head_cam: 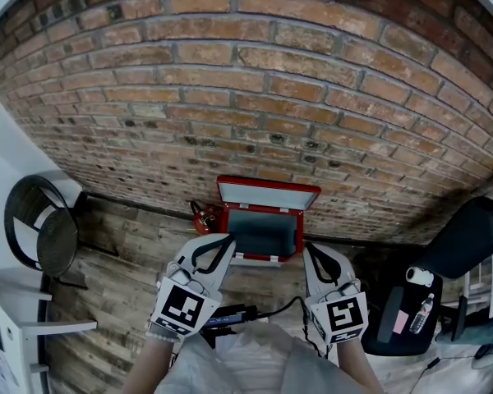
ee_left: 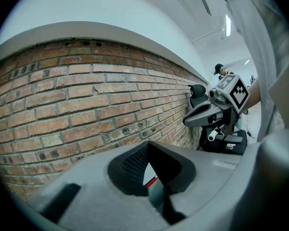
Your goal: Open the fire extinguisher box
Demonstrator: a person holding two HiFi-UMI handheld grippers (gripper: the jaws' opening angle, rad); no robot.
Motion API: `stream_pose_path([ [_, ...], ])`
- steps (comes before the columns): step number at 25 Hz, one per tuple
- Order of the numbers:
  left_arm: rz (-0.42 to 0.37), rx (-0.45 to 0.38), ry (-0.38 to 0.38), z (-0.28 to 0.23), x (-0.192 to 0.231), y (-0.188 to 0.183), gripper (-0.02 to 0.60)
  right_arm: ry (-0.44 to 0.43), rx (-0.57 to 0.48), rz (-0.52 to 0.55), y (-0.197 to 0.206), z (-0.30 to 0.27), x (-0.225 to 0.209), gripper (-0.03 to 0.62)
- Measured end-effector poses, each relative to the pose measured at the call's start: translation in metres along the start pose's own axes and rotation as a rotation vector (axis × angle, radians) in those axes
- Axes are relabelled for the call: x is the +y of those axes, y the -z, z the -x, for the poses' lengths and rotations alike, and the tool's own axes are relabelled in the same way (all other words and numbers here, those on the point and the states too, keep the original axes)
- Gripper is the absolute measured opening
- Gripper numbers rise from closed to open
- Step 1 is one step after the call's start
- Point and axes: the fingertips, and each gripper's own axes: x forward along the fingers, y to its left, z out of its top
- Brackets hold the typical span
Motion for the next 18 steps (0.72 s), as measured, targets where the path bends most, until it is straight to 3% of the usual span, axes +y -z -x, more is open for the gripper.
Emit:
stream_pose_path([
  [18, 0.03, -0.024, -0.032, 0.0023, 0.0004, -0.0007, 0.0, -0.01, 0.009, 0.006, 0.0029, 0.003, 0.0006, 0.005],
])
